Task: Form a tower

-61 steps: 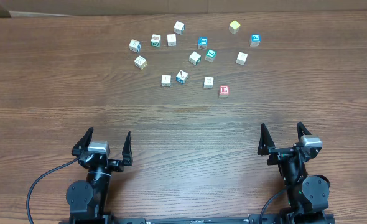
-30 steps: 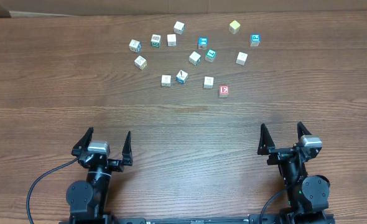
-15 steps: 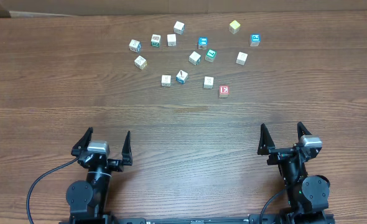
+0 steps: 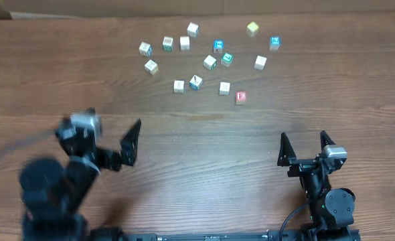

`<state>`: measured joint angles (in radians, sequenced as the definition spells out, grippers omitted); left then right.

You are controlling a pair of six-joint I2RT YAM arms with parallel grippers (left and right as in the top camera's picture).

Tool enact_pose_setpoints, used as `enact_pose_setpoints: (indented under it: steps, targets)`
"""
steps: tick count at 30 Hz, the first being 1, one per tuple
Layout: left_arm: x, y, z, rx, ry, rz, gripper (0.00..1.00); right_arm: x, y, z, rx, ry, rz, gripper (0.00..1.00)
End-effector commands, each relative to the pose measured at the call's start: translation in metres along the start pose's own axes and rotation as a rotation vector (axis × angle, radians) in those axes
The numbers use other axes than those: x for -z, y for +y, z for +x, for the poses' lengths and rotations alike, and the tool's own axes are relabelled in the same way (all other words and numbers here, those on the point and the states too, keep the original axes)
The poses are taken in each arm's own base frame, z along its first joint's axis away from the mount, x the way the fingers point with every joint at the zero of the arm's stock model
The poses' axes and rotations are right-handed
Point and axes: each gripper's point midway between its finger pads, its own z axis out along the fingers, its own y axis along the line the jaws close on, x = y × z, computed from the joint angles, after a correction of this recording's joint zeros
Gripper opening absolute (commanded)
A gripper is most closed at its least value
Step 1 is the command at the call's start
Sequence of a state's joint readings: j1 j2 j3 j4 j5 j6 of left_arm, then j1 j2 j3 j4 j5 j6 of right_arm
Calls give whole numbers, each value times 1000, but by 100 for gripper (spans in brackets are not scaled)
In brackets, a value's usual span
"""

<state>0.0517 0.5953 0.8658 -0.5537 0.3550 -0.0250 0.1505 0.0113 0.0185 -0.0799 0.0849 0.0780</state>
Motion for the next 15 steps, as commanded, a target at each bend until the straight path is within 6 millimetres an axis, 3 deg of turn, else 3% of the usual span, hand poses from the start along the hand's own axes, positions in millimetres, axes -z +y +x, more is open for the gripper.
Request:
enact_pose_setpoints:
  steps: [1, 4, 8, 12, 13, 15]
  targets:
    - [-36, 5, -36, 19, 198, 40, 99, 0, -2, 2, 1, -3, 7, 100]
    - [-67, 14, -74, 48, 342, 50, 100, 0, -2, 2, 1, -3, 7, 100]
    - [-96, 24, -85, 94, 492, 56, 99, 0, -2, 2, 1, -3, 7, 100]
    - [-122, 34, -55, 182, 709, 59, 100, 0, -2, 2, 1, -3, 7, 100]
    - [-133, 39, -34, 250, 790, 46, 100, 0, -2, 2, 1, -3, 7, 100]
    - [-142, 42, -16, 319, 860, 27, 100, 0, -2, 2, 1, -3, 7, 100]
